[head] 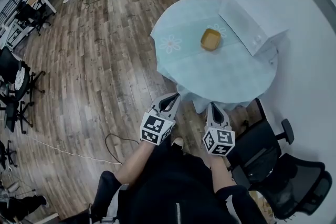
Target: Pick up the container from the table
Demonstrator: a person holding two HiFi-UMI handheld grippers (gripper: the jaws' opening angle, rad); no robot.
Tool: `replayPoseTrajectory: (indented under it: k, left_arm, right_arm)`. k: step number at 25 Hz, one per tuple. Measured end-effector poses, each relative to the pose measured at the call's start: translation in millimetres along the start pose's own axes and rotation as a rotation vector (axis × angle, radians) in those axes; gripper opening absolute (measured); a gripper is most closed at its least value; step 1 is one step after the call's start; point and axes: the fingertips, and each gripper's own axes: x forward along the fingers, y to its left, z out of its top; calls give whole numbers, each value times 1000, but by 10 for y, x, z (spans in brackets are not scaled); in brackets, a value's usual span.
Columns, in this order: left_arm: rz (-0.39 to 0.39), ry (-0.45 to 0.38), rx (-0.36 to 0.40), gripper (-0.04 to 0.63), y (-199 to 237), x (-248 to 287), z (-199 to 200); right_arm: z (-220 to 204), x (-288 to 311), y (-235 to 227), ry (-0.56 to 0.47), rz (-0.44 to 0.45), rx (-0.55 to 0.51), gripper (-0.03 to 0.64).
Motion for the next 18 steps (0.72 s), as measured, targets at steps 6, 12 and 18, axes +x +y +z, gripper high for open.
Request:
replayPoseTrajectory:
  k: [6, 12, 18]
  left_arm:
    - [-16, 4, -1, 18, 164, 178, 20]
    - [-39, 3, -12, 18, 386, 504, 85]
    - [-66, 13, -27, 18, 667, 957, 132]
  right_arm:
    - [29, 203, -8, 5, -9, 0, 25]
    - [130, 527, -63, 14, -17, -12, 25]
    - [230, 999, -190, 34, -29, -15, 25]
